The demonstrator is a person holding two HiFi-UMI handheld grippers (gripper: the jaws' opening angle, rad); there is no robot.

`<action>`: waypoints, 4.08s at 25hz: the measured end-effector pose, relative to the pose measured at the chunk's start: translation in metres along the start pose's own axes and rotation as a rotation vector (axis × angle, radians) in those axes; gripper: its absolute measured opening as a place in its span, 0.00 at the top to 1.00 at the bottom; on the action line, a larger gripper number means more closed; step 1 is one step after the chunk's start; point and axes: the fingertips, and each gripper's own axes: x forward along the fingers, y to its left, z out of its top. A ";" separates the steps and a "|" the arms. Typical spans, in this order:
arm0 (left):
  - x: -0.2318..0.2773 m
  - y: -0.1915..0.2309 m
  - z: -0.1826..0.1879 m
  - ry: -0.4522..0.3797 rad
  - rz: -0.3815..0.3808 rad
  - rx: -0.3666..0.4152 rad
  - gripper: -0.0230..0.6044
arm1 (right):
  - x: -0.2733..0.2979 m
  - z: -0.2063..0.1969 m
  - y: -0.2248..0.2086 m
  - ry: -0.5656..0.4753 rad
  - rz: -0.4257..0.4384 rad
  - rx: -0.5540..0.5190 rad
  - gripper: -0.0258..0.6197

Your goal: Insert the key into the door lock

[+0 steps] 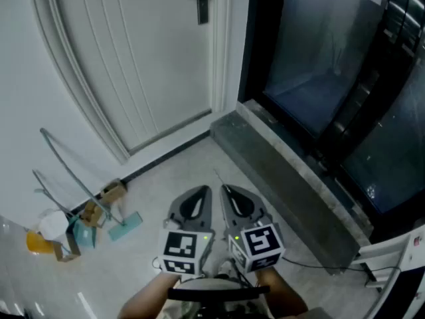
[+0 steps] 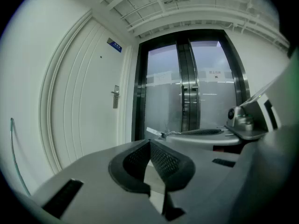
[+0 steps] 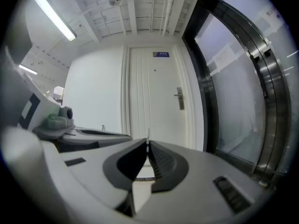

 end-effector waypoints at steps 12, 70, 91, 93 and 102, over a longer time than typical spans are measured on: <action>-0.002 -0.002 -0.001 0.003 0.001 0.006 0.96 | 0.001 -0.003 0.005 0.001 0.011 0.010 0.92; 0.164 0.049 0.021 0.031 -0.078 0.028 0.96 | 0.128 0.013 -0.110 0.030 -0.074 -0.097 0.92; 0.193 0.174 0.027 0.029 -0.124 -0.002 0.96 | 0.248 0.027 -0.066 0.047 -0.113 -0.132 0.92; 0.197 0.177 0.028 0.027 -0.126 0.000 0.96 | 0.252 0.027 -0.067 0.068 -0.115 -0.119 0.92; 0.226 0.189 0.034 0.031 -0.112 -0.004 0.96 | 0.279 0.029 -0.089 0.035 -0.106 -0.132 0.92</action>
